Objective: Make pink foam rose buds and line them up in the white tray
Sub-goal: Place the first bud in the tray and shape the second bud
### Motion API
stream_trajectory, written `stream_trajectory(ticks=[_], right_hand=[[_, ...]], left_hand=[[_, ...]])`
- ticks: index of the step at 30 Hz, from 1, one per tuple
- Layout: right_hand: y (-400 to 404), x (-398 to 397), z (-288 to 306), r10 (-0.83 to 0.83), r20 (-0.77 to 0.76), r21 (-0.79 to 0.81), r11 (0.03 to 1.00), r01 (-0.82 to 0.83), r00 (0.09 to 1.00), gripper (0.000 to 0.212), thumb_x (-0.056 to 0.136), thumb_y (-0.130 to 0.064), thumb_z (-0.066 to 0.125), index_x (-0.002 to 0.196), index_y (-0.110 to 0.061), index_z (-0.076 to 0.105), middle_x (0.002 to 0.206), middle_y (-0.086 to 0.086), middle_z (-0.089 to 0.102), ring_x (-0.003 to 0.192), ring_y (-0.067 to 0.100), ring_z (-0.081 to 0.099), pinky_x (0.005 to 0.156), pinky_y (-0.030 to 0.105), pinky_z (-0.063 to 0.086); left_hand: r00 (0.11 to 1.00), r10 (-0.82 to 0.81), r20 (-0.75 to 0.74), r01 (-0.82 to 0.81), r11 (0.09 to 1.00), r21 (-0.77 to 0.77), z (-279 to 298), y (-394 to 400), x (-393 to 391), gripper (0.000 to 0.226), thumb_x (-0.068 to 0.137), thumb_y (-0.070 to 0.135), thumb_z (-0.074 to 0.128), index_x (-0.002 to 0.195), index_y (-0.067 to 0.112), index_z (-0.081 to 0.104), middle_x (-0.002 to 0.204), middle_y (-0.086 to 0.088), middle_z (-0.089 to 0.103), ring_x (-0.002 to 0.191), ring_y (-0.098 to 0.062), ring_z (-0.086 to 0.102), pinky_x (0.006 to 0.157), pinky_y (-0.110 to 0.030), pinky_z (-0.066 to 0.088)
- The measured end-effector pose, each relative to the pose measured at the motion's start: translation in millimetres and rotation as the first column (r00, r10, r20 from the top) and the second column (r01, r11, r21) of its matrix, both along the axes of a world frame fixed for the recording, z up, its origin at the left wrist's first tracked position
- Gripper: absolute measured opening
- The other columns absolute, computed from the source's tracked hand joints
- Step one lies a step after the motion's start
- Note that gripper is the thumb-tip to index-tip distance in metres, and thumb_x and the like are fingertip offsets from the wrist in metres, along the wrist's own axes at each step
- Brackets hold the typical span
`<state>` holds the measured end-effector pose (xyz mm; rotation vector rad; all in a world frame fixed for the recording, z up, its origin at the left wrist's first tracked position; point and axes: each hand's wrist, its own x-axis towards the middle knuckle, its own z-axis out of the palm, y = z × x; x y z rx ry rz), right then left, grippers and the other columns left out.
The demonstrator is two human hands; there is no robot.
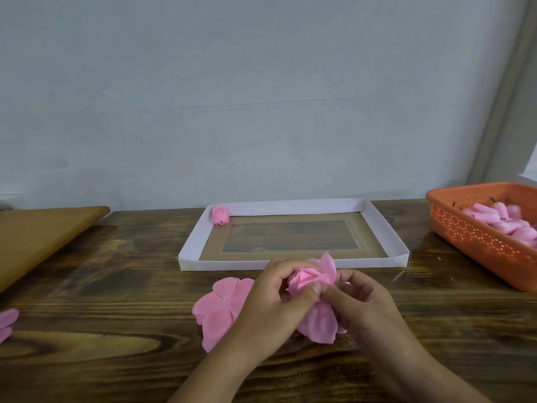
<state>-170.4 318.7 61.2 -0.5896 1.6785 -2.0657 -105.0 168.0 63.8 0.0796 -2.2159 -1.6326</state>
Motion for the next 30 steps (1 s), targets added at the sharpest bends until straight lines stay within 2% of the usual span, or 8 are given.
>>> stream_trajectory(ticks=[5,10,15,19,21,24,27,30], right_hand=[[-0.4,0.4,2.1,0.001,-0.032,-0.001,1.000,-0.001,0.999,0.031,0.062,-0.044,0.081,0.083,-0.022,0.075,0.088,0.012,0.078,0.072,0.023,0.076,0.051,0.022,0.053],[0.3,-0.5,2.0,-0.009,-0.092,0.000,1.000,0.009,0.996,0.020,0.071,-0.039,0.077,0.084,-0.023,0.076,0.086,0.008,0.078,0.071,0.019,0.076,0.050,0.020,0.054],[1.2,-0.8,0.8,-0.046,-0.143,-0.037,0.998,0.041,0.989,0.025,0.069,-0.037,0.078,0.087,-0.020,0.076,0.088,0.008,0.078,0.076,0.022,0.077,0.054,0.022,0.057],[0.6,-0.3,-1.9,-0.077,-0.220,-0.033,0.997,0.072,0.972,0.029,0.073,-0.028,0.077,0.098,-0.013,0.074,0.091,0.006,0.079,0.082,0.021,0.077,0.061,0.024,0.059],[-0.6,1.6,-2.6,-0.088,-0.267,-0.047,0.996,0.079,0.960,0.028,0.074,-0.024,0.075,0.101,-0.017,0.075,0.093,0.003,0.079,0.083,0.019,0.077,0.064,0.023,0.059],[-1.7,5.0,-1.8,-0.081,-0.335,-0.069,0.996,0.061,0.939,0.031,0.079,-0.022,0.072,0.105,-0.037,0.077,0.102,-0.003,0.079,0.092,0.017,0.076,0.072,0.026,0.061],[-0.8,4.6,-3.5,-0.060,-0.390,-0.061,0.997,0.039,0.919,0.038,0.089,-0.007,0.068,0.114,-0.035,0.075,0.110,-0.002,0.077,0.100,0.020,0.074,0.081,0.032,0.062],[-0.6,5.2,-3.5,-0.087,-0.407,-0.078,0.995,0.060,0.909,0.037,0.088,-0.009,0.066,0.109,-0.037,0.077,0.105,-0.004,0.078,0.097,0.017,0.075,0.076,0.024,0.060]], left_hand=[[0.999,-0.037,0.002,0.037,0.998,-0.041,2.4,-8.0,0.0,0.024,0.093,0.020,0.073,0.099,0.043,0.073,0.109,0.015,0.071,0.109,-0.010,0.067,0.086,-0.032,0.060],[1.000,-0.010,0.004,0.010,0.997,-0.078,0.0,-9.6,-2.1,0.014,0.096,0.029,0.069,0.103,0.039,0.074,0.106,0.017,0.073,0.106,-0.007,0.068,0.090,-0.038,0.061],[1.000,0.012,-0.017,-0.013,0.998,-0.058,-0.4,-8.5,-2.2,0.021,0.092,0.043,0.067,0.109,0.034,0.076,0.105,0.014,0.074,0.105,-0.010,0.069,0.088,-0.040,0.061],[0.999,0.037,-0.016,-0.037,0.998,-0.046,-2.7,-9.5,-4.3,0.016,0.096,0.031,0.069,0.110,0.031,0.077,0.104,0.011,0.075,0.104,-0.011,0.069,0.088,-0.043,0.061],[0.999,0.050,-0.011,-0.050,0.998,-0.045,-3.0,-9.2,-5.3,0.016,0.096,0.025,0.069,0.108,0.031,0.077,0.104,0.011,0.076,0.104,-0.012,0.070,0.088,-0.044,0.061],[0.998,0.065,-0.010,-0.066,0.997,-0.027,-3.0,-9.1,-6.0,0.017,0.096,0.024,0.068,0.109,0.031,0.077,0.107,0.011,0.075,0.106,-0.011,0.069,0.089,-0.041,0.061],[0.996,0.088,-0.009,-0.088,0.996,0.001,-3.6,-10.1,-6.4,0.018,0.096,0.022,0.068,0.111,0.026,0.078,0.110,0.011,0.076,0.106,-0.009,0.069,0.091,-0.040,0.060],[0.994,0.108,0.004,-0.108,0.994,0.020,-4.1,-10.9,-7.0,0.017,0.096,0.021,0.068,0.111,0.023,0.078,0.107,0.008,0.077,0.104,-0.011,0.071,0.091,-0.042,0.060]])
